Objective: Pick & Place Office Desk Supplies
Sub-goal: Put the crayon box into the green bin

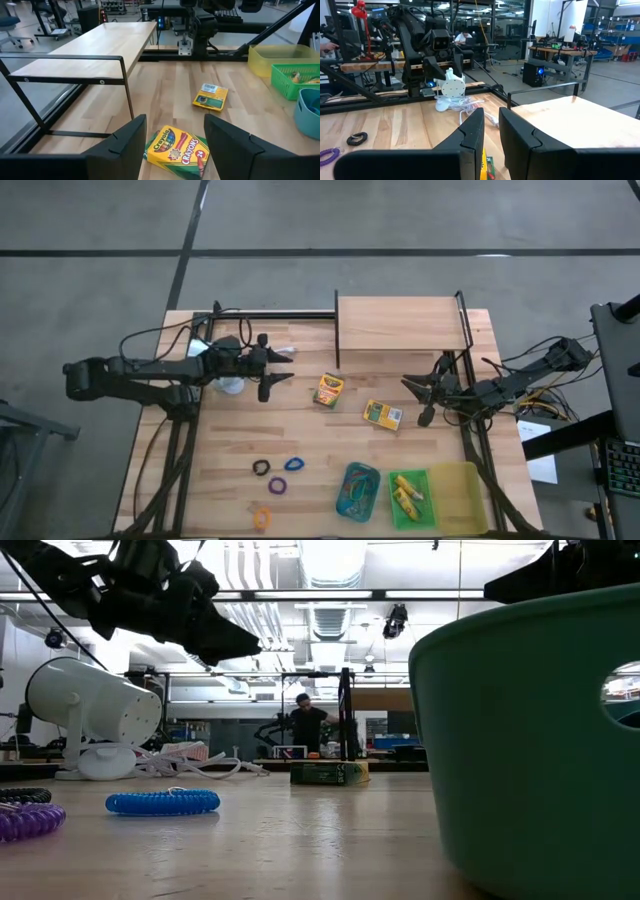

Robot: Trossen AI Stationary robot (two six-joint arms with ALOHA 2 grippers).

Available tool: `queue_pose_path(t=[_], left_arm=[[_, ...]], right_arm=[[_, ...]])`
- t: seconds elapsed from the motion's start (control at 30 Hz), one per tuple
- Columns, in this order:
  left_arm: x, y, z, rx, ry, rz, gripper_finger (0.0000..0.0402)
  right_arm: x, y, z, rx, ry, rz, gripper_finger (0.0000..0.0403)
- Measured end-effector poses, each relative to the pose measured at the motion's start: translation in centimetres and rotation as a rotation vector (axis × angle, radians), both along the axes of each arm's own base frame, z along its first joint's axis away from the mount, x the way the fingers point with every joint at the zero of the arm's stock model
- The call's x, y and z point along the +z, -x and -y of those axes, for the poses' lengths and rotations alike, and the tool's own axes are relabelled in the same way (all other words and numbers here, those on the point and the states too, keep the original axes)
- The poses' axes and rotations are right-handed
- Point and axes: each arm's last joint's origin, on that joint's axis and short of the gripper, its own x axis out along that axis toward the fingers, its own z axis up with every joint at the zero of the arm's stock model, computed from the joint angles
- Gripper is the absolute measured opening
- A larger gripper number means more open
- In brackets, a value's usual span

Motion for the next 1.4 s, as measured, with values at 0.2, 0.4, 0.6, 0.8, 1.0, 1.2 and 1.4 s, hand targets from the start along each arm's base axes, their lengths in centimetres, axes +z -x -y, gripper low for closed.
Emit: queue_pose_path(t=[0.2, 0.4, 0.6, 0.8, 1.0, 1.2, 1.4], left_arm=[[-0.1, 0.0, 0.0, 0.000, 0.003, -0.012, 0.0203], [-0.5, 0.1, 0.1, -0.001, 0.014, -0.049, 0.0203], [-0.5, 0.1, 0.1, -0.001, 0.014, -0.053, 0.0203], [-0.5, 0.1, 0.1, -0.001, 0.016, -0.056, 0.0203], [-0.5, 0.1, 0.1, -0.001, 0.017, -0.059, 0.0203], [-0.9, 0.3, 0.1, -0.001, 0.032, -0.102, 0.0203], [-1.3, 0.4, 0.1, -0.001, 0.043, -0.136, 0.0203]], right_arm=[[0.0, 0.0, 0.0, 0.000, 0.000, 0.000, 0.0054], [0.0, 0.0, 0.0, 0.000, 0.000, 0.000, 0.0054], [0.0, 0.0, 0.0, 0.000, 0.000, 0.000, 0.0054], [0.0, 0.0, 0.0, 0.000, 0.000, 0.000, 0.0054], [0.0, 0.0, 0.0, 0.000, 0.000, 0.000, 0.0054], [0.0, 0.0, 0.0, 0.000, 0.000, 0.000, 0.0054], [0.1, 0.0, 0.0, 0.002, -0.043, 0.023, 0.0054]])
